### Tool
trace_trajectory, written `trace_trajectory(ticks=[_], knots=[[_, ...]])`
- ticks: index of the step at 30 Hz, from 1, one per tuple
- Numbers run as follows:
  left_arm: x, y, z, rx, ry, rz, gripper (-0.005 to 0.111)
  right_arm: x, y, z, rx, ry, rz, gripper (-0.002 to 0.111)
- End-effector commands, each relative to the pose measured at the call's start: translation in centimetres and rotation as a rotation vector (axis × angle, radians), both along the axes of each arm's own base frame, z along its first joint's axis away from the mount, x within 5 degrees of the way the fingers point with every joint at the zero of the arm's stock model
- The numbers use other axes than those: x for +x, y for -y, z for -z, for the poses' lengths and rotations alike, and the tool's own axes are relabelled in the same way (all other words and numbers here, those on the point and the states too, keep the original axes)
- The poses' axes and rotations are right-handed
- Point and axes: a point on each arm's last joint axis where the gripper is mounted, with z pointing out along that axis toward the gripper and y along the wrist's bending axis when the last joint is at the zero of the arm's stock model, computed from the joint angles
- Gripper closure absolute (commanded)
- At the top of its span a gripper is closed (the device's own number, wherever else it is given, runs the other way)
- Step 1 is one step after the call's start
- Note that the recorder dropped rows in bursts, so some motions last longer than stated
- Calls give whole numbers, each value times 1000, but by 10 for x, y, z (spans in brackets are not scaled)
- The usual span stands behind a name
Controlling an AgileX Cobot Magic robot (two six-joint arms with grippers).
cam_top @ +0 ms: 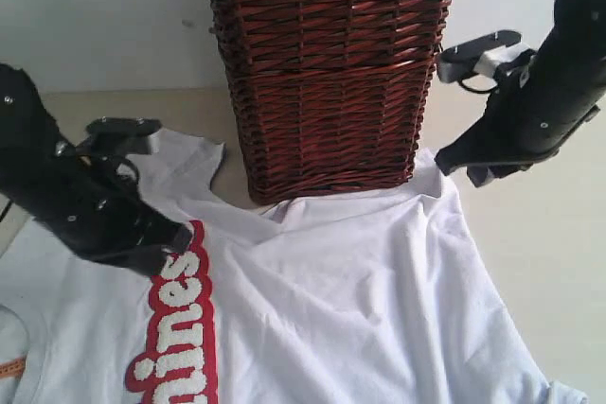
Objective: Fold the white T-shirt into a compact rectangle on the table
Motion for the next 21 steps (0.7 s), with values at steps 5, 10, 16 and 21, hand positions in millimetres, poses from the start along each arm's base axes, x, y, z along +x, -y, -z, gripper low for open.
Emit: trace_trajectory(ticks=[5,10,16,21], knots=[[-2,-64,46,227,-231,-183,107,-33,-7,-73,225,159,-50,77],[2,-96,52,419,-197,-287,107,-47,-10,-96,308,203,-80,77],[11,-113,75,506,-281,-336,107,-53,-9,-100,312,212,-89,77],[22,-116,86,548,-314,-293,107,-47,-8,-89,260,176,-105,77]])
